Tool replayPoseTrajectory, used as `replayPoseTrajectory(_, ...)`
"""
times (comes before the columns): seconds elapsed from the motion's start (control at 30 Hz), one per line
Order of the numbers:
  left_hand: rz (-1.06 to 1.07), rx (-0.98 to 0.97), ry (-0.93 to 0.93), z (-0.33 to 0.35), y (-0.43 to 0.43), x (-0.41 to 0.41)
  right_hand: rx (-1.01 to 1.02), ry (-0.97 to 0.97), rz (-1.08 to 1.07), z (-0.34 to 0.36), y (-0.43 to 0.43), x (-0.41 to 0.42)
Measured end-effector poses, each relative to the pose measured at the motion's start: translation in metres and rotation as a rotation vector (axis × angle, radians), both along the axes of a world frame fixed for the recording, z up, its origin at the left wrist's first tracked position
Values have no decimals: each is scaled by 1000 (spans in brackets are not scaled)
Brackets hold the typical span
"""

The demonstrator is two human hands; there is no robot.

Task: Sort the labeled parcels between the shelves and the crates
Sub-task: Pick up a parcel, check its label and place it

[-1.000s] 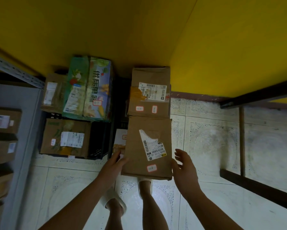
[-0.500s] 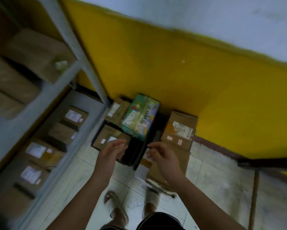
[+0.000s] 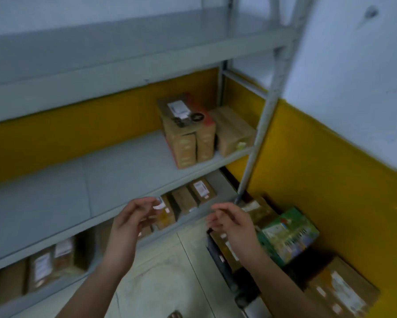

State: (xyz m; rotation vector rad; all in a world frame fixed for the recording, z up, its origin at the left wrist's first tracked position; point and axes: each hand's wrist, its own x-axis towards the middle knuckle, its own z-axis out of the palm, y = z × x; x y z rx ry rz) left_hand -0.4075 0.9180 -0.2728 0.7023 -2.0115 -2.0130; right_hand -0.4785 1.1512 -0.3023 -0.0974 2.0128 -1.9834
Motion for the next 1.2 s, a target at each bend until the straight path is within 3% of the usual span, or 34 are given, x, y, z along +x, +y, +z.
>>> replayPoseTrajectory(0.17, -4, -36, 15, 7, -61, -25, 1, 29, -30, 6, -53, -27)
replayPoseTrajectory(0.4, -60, -39, -61, -14, -89, -93, 55, -17, -99, 3, -63, -89)
replayPoseTrajectory(0.63, -137, -81, -226, -26, -99, -211, 203, 44, -112, 8, -80, -249)
replayPoseTrajectory(0.73, -116, -59, -295, -28, -99, -273, 195, -24, -118, -1, -96, -330)
replayPoseTrajectory(0.93, -56, 85, -461, -48, -91, -367, 422, -184, 89, -34, -111, -433)
replayPoseTrajectory(1.1, -31, 202, -508, -72, -84, -389, 292, -281, 182, -57, -120, -442)
replayPoseTrajectory(1.2, -58, 241, -423, -75, -73, -387, 241, -247, 149, -65, -118, -437)
